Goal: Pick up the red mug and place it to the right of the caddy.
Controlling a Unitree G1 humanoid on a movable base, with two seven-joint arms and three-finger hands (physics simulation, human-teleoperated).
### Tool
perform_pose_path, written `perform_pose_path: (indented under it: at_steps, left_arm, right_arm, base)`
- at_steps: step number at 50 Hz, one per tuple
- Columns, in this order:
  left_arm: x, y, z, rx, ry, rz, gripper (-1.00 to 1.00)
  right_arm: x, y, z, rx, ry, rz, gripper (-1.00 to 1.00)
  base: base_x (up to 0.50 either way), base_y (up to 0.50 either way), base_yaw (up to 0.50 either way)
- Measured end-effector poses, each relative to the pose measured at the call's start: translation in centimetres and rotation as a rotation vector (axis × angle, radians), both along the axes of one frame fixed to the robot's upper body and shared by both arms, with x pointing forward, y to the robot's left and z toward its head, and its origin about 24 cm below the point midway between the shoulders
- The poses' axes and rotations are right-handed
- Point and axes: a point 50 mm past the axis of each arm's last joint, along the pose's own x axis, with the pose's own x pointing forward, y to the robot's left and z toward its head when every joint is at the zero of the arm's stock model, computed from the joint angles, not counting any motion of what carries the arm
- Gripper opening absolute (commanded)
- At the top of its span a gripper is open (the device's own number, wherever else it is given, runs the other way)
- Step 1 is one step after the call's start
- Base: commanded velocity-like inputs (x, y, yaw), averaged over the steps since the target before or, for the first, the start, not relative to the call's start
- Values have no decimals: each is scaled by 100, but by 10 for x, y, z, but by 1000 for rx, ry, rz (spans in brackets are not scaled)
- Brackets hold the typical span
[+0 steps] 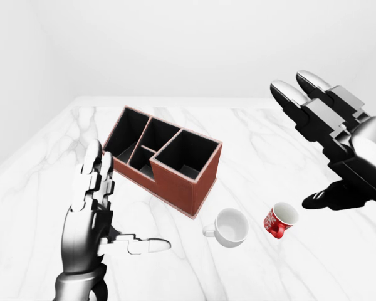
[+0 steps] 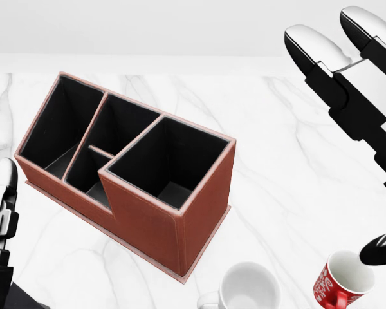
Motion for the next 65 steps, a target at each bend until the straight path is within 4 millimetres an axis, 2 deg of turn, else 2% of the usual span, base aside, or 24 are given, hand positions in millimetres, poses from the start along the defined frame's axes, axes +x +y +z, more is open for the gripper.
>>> perform_pose_path:
  at_steps: [10, 21, 40, 65]
  left_arm:
    - [0, 0, 0, 0, 1, 0, 100]
    - [0, 0, 0, 0, -1, 2, 100]
    - [0, 0, 0, 0, 2, 2, 100]
    - [1, -1, -2, 1, 8, -2, 100]
  right_arm:
    - [16, -16, -8, 54, -29, -204, 100]
    - [23, -25, -20, 106, -1, -314, 100]
    - [15, -29, -36, 164, 31, -386, 100]
    - [21, -46, -83, 324, 272, -432, 100]
  base:
    - [0, 0, 0]
    - [0, 0, 0]
    - [0, 0, 0]
    - [0, 0, 0]
